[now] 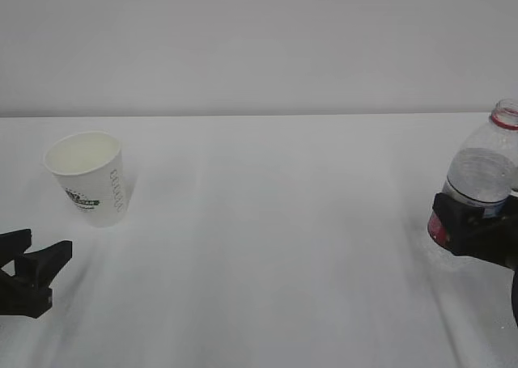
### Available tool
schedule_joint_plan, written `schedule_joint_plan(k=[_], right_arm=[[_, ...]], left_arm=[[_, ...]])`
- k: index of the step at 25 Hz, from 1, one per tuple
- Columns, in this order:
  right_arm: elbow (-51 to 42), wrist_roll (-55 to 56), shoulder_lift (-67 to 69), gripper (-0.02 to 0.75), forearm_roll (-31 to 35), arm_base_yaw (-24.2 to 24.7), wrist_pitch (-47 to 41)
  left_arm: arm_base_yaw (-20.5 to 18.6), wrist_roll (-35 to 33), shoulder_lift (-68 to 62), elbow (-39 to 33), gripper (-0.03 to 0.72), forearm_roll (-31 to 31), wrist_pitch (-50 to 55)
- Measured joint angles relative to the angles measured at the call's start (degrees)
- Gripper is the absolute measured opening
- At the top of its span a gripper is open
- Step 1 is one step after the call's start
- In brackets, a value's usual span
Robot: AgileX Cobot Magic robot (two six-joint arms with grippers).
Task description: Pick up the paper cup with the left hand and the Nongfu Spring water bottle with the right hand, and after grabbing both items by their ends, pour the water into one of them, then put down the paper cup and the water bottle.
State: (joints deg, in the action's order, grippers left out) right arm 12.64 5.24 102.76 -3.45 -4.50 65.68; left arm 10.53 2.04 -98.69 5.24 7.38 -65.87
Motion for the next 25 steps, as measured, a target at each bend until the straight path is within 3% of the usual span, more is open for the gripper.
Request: schedule_joint_plan(k=[17,25], right_arm=[[3.39,0.1,3.1,0.648,-0.2,0.0,0.0],[3.5,0.1,3.19,0.53,-2.35,0.0,0.0]], left_arm=[[0.0,0.0,0.0,0.0,0.451,0.0,0.0],[0.0,0.0,0.0,0.0,0.451,0.0,0.0]])
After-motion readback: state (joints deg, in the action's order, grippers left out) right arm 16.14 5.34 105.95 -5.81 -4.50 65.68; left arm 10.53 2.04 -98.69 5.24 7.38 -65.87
